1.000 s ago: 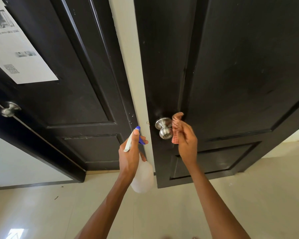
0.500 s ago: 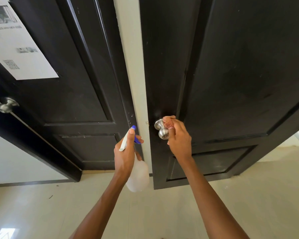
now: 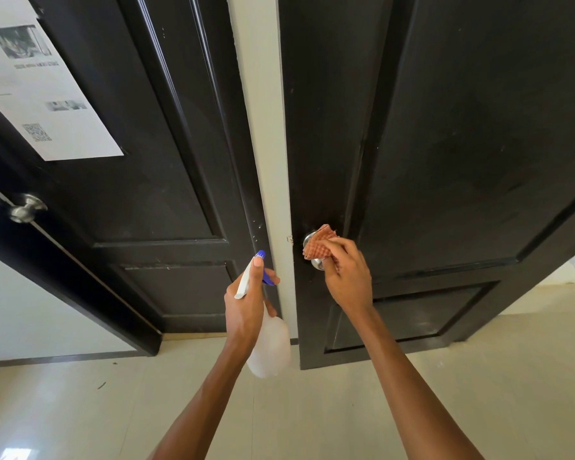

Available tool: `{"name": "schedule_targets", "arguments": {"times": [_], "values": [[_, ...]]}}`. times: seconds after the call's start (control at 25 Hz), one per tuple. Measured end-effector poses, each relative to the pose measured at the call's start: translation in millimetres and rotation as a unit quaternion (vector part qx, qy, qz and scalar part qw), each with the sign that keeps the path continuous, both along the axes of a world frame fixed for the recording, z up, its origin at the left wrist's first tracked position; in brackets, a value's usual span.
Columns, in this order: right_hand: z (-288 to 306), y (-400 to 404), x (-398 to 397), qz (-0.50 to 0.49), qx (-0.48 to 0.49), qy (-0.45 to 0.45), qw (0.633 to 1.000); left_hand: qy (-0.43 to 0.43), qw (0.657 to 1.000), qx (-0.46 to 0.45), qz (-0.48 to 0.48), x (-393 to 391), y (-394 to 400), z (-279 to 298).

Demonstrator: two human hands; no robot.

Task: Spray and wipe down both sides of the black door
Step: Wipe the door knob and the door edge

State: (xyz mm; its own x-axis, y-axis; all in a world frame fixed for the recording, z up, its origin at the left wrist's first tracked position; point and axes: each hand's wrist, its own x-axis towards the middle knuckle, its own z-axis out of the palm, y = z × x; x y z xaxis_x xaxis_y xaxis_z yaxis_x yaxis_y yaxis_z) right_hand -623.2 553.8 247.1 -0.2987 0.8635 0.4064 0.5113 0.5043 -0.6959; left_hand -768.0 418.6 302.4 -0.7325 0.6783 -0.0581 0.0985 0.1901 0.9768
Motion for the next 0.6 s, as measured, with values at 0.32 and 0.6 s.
{"name": "schedule_targets", "arguments": {"times": [0.32, 0.6], "values": [[22.2, 19.7, 27.3, 0.117, -0.219, 0.067, 0.966, -0.023, 0.999, 0.024, 0.013, 1.4, -9.3, -4.9], [-14.9, 0.6, -7.9, 0.020, 0.016, -0.156, 0.987, -0.018, 1.000, 0.010, 0.015, 8.8, -9.4, -10.3]]}}
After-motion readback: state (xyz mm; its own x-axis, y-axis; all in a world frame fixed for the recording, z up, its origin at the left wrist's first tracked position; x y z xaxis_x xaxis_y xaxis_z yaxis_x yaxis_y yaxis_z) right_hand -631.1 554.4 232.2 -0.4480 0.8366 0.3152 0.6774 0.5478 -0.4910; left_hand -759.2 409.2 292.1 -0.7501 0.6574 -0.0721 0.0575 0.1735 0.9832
